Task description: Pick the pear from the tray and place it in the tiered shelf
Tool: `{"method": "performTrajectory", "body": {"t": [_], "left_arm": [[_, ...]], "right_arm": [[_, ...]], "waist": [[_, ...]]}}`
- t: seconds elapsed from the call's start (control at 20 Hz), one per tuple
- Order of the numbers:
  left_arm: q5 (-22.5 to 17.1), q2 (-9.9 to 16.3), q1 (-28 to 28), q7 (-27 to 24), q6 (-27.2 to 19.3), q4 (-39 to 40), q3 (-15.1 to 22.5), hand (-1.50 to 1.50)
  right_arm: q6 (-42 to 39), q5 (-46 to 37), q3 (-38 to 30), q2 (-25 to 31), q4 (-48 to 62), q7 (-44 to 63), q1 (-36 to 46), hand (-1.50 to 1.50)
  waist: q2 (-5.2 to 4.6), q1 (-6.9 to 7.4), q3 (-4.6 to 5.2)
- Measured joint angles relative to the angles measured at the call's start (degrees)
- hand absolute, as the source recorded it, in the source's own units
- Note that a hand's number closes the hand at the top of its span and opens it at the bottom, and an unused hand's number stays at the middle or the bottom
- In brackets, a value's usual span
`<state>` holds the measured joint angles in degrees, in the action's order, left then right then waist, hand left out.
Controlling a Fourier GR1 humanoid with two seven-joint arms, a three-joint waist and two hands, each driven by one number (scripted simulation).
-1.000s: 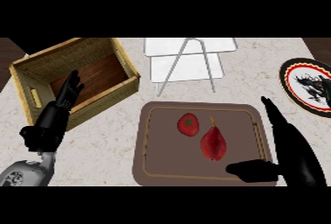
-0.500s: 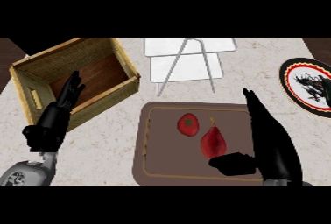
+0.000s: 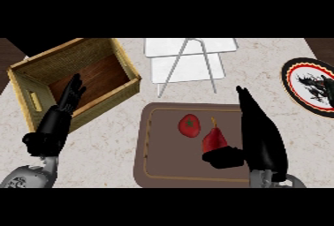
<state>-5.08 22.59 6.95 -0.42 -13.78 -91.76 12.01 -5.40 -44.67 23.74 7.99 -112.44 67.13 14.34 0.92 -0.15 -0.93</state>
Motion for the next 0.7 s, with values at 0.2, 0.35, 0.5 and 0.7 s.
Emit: {"method": "performTrajectory", "body": {"t": [0.2, 0.35, 0.5, 0.7], "left_arm": [[-0.53, 0.08, 0.45, 0.77, 1.01, 0.21, -0.96, 0.00], [-0.07, -0.18, 0.50, 0.87, 1.24, 0.20, -1.11, 0.00], [0.39, -0.49, 1.17, 1.27, 1.31, 0.77, -1.56, 0.00], [0.65, -1.06, 1.09, 1.40, 1.68, 0.66, -1.83, 0.00]], "right_arm": [[-0.61, -2.88, 0.47, -3.03, 1.10, -0.07, -0.86, -1.50], [-0.93, -4.27, -0.51, -4.62, 2.38, -0.53, -0.93, -1.50], [-1.22, -5.59, -0.96, -6.03, 3.36, -1.18, -1.60, -1.50], [-1.82, -6.45, -1.99, -6.94, 4.53, -1.90, -2.44, -1.50]], "waist": [[-0.03, -0.23, 0.06], [-0.07, -0.17, 0.05], [-0.08, -0.25, 0.03], [-0.10, -0.11, 0.03]]}}
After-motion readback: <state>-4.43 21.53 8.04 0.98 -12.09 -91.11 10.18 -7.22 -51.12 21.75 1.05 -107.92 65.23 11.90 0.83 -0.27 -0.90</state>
